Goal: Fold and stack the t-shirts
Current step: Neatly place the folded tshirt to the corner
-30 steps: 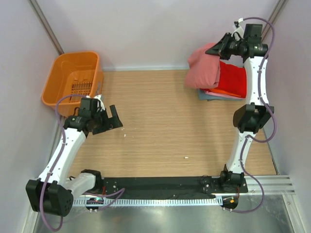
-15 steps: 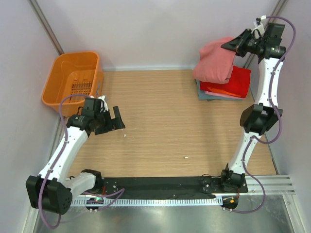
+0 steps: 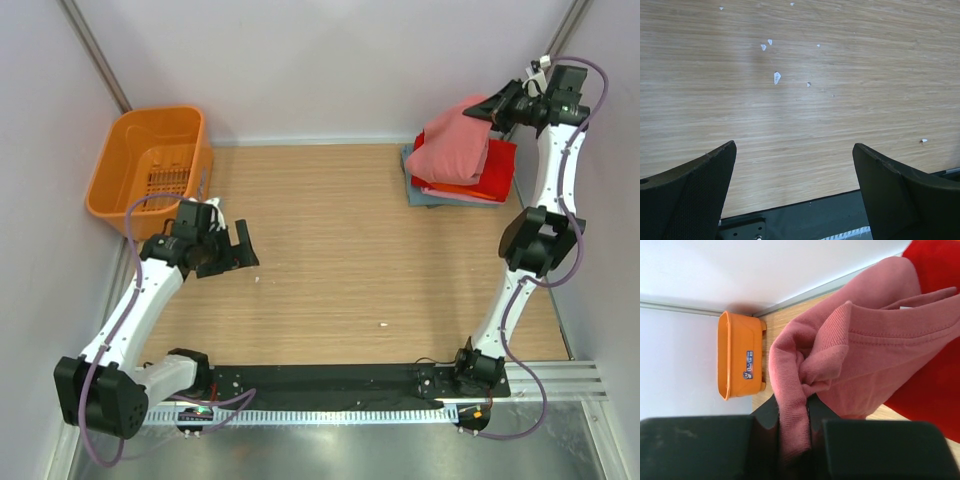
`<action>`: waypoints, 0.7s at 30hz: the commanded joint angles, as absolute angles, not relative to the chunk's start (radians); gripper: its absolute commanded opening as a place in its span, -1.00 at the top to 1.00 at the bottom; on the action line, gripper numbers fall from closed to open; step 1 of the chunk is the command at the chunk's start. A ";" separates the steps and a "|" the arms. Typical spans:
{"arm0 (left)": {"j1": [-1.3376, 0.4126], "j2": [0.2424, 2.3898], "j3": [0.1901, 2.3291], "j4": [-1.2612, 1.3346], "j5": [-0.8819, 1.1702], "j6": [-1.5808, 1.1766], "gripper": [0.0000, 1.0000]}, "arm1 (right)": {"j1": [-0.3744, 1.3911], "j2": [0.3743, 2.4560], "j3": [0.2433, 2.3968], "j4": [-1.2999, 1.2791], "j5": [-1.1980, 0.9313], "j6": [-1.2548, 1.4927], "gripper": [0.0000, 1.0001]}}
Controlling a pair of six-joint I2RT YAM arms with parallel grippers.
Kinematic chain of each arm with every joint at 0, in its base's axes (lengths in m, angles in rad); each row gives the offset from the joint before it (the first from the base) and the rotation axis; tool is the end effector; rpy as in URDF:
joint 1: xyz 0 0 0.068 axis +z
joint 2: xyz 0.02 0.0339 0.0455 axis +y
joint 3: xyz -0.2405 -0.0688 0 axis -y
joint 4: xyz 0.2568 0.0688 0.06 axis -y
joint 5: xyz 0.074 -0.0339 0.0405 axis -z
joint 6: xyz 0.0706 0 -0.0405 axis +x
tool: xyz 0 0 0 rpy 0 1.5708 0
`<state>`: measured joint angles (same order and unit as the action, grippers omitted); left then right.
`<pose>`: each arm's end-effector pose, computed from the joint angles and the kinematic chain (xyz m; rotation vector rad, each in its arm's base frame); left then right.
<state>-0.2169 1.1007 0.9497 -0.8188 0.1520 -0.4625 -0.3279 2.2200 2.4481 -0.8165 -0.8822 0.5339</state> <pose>0.2470 -0.0654 0.2300 -0.2564 2.5757 -0.4530 0.4917 -0.1097 0.3556 0.3822 2.0594 1.0654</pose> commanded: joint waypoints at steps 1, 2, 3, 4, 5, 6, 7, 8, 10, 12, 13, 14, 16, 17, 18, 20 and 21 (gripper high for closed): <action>-0.225 1.108 0.950 -0.792 0.144 -0.449 -0.99 | -0.394 2.184 2.459 -0.808 -0.891 0.525 0.97; -0.227 1.108 0.950 -0.792 0.144 -0.449 -0.99 | -0.408 2.184 2.460 -0.802 -0.893 0.526 0.97; -0.229 1.108 0.950 -0.792 0.144 -0.449 -0.99 | -0.420 2.186 2.461 -0.795 -0.896 0.538 0.97; -0.232 1.112 0.950 -0.790 0.144 -0.449 -0.99 | -0.437 2.189 2.461 -0.775 -0.910 0.546 0.97; -0.233 1.114 0.951 -0.792 0.144 -0.451 -0.99 | -0.454 2.198 2.464 -0.766 -0.917 0.554 0.97; -0.236 1.117 0.950 -0.793 0.143 -0.449 -0.99 | -0.460 2.206 2.465 -0.755 -0.926 0.564 0.97; -0.239 1.118 0.951 -0.793 0.141 -0.449 -0.99 | -0.462 2.216 2.470 -0.752 -0.931 0.565 0.97; -0.241 1.120 0.950 -0.793 0.143 -0.449 -0.99 | -0.462 2.226 2.482 -0.749 -0.942 0.569 0.97; -0.244 1.120 0.950 -0.795 0.138 -0.449 -0.99 | -0.459 2.262 2.488 -0.726 -0.957 0.583 0.97; -0.245 1.123 0.948 -0.796 0.133 -0.451 -0.99 | -0.456 2.290 2.511 -0.712 -0.979 0.595 0.97; -0.247 1.121 0.950 -0.795 0.130 -0.451 -0.99 | -0.456 2.315 2.516 -0.692 -0.985 0.609 0.97; -0.248 1.123 0.950 -0.795 0.129 -0.453 -0.99 | -0.456 2.328 2.531 -0.681 -0.998 0.615 0.95; -0.249 1.127 0.950 -0.795 0.126 -0.453 -0.99 | -0.454 2.356 2.519 -0.596 -1.029 0.676 0.92; -0.249 1.131 0.950 -0.796 0.127 -0.453 -0.99 | -0.454 2.364 2.511 -0.551 -1.049 0.708 0.90; -0.250 1.138 0.951 -0.799 0.126 -0.453 -0.99 | -0.453 2.370 2.499 -0.501 -1.101 0.742 0.88; -0.250 1.143 0.951 -0.799 0.124 -0.453 -0.99 | -0.454 2.398 2.470 -0.323 -1.144 0.872 0.88; -0.252 1.144 0.951 -0.799 0.123 -0.453 -1.00 | -0.456 2.407 2.464 -0.284 -1.153 0.891 0.88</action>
